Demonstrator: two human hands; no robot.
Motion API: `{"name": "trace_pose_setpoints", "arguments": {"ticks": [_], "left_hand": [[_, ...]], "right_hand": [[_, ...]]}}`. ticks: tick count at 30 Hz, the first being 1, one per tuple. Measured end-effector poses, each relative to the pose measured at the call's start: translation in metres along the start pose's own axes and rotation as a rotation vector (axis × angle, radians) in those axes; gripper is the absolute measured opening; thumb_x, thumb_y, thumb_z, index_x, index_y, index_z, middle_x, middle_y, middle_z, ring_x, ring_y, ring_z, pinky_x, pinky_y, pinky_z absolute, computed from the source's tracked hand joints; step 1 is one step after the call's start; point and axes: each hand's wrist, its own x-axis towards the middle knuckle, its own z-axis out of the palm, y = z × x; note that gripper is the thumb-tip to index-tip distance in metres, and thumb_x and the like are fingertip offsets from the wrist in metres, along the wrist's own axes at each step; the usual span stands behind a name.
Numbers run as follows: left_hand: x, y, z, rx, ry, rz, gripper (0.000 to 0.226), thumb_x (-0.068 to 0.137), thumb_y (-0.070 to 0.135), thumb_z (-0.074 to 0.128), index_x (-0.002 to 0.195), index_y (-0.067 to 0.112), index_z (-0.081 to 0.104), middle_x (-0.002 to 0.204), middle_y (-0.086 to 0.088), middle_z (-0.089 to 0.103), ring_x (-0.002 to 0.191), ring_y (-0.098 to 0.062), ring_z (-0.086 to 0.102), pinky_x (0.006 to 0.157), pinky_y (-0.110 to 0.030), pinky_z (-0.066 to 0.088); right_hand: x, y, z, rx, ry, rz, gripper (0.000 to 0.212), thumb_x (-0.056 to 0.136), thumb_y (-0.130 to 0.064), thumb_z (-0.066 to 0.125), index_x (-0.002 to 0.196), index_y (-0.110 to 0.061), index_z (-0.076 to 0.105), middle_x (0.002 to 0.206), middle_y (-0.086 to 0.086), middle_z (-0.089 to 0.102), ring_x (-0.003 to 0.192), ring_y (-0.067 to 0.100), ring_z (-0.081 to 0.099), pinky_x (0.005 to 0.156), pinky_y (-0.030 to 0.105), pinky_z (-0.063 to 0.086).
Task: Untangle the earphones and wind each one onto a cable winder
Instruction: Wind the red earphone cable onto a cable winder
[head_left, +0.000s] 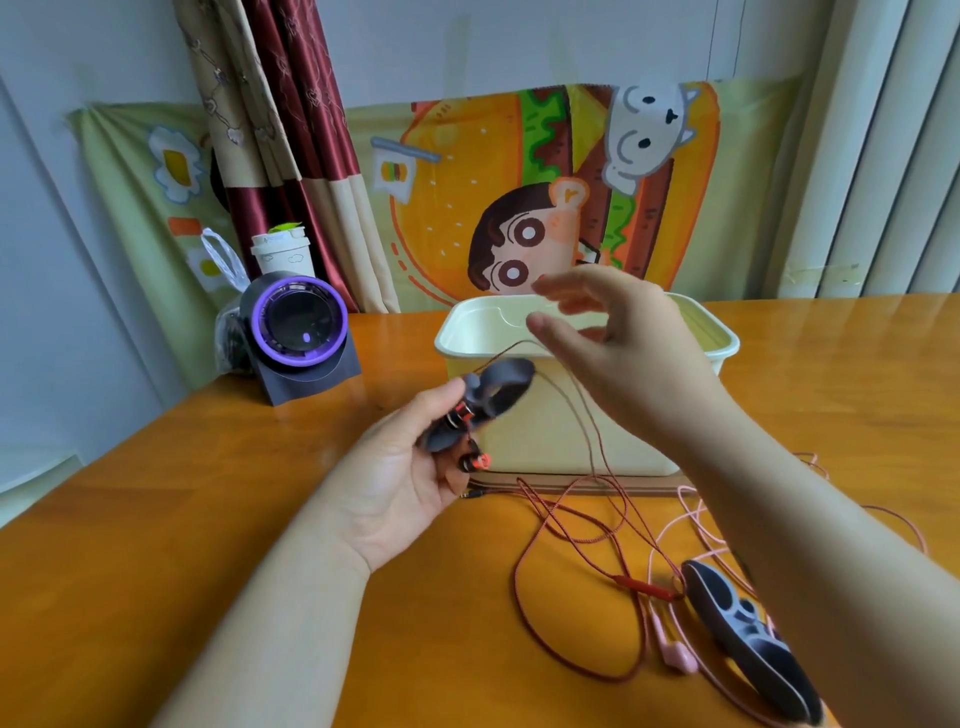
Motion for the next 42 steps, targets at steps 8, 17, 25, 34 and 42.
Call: {"name": "trace_pose_setpoints", "arguments": {"ticks": [8, 17, 25, 34, 42], "left_hand": [[0.004, 0.000, -0.006, -0.153, 0.156, 0.014, 0.033, 0.072, 0.033, 0.069, 0.101, 0.018, 0.071, 0.088, 0.001, 0.069, 0.065, -0.006, 0.059, 0.059, -0.018, 0.044], [0.007, -0.007, -0.002, -0.153, 0.121, 0.031, 0.026, 0.088, 0.031, 0.060, 0.105, 0.015, 0.070, 0.091, -0.002, 0.075, 0.072, -0.008, 0.068, 0.071, -0.020, 0.051], [0.010, -0.008, -0.003, -0.271, 0.145, 0.022, 0.037, 0.076, 0.036, 0.065, 0.105, 0.015, 0.070, 0.086, 0.000, 0.070, 0.065, -0.007, 0.063, 0.071, -0.020, 0.049], [0.010, -0.013, -0.002, -0.143, 0.100, 0.017, 0.041, 0.080, 0.040, 0.065, 0.115, 0.020, 0.069, 0.103, 0.001, 0.071, 0.084, -0.008, 0.064, 0.070, -0.020, 0.051], [0.011, -0.012, -0.001, -0.062, 0.144, 0.096, 0.021, 0.080, 0.027, 0.066, 0.095, 0.013, 0.070, 0.085, -0.001, 0.073, 0.075, -0.010, 0.071, 0.067, -0.023, 0.058]], "right_hand": [[-0.016, -0.012, 0.019, 0.162, -0.305, 0.114, 0.016, 0.090, -0.029, 0.062, 0.081, -0.015, 0.067, 0.076, 0.000, 0.069, 0.073, 0.015, 0.065, 0.072, 0.037, 0.056], [-0.034, -0.009, 0.048, 0.388, -0.331, 0.297, 0.024, 0.083, -0.032, 0.070, 0.089, -0.011, 0.063, 0.084, 0.000, 0.068, 0.071, 0.017, 0.069, 0.068, 0.031, 0.059], [-0.033, -0.004, 0.053, 0.433, -0.244, 0.306, 0.010, 0.084, -0.011, 0.070, 0.092, -0.014, 0.064, 0.087, 0.001, 0.067, 0.072, 0.017, 0.069, 0.066, 0.029, 0.058], [-0.034, 0.005, 0.057, 0.120, -0.024, 0.026, 0.025, 0.084, -0.010, 0.068, 0.107, -0.020, 0.070, 0.088, -0.010, 0.060, 0.079, 0.003, 0.060, 0.071, 0.013, 0.049], [-0.031, 0.003, 0.049, 0.189, -0.056, 0.019, 0.017, 0.081, -0.009, 0.072, 0.086, -0.019, 0.059, 0.082, -0.007, 0.065, 0.077, 0.006, 0.063, 0.070, 0.023, 0.053]]}}
